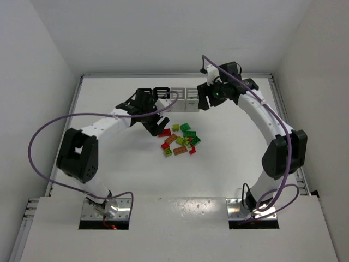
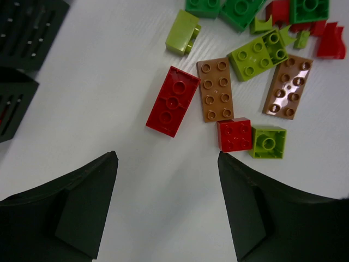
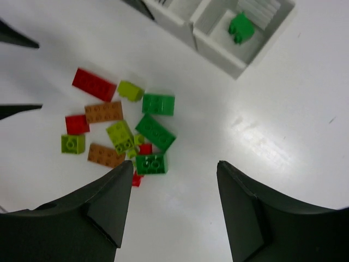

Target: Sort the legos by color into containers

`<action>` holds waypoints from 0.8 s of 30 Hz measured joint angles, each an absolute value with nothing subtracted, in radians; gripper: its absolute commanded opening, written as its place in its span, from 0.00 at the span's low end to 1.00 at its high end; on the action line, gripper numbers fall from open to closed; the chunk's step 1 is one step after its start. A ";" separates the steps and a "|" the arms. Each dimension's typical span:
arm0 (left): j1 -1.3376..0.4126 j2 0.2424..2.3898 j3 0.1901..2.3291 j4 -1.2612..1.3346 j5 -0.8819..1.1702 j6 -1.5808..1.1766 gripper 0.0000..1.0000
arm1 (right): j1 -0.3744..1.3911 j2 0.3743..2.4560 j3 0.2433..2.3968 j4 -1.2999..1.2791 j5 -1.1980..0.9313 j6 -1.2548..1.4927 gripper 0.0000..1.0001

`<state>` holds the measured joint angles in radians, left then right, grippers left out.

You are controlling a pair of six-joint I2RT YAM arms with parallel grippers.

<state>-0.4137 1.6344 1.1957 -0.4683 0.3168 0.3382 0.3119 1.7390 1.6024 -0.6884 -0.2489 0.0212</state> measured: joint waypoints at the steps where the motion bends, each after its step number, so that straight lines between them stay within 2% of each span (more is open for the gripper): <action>1: -0.421 1.658 1.196 -0.459 0.308 0.348 0.80 | 0.307 1.708 1.560 -0.690 -0.258 0.018 0.64; 7: -0.472 1.775 1.197 -0.417 0.263 0.404 0.79 | 0.285 1.670 1.434 -0.700 -0.290 0.008 0.64; 24: -0.503 1.885 1.236 -0.313 0.151 0.464 0.79 | 0.269 1.670 1.417 -0.697 -0.327 0.009 0.64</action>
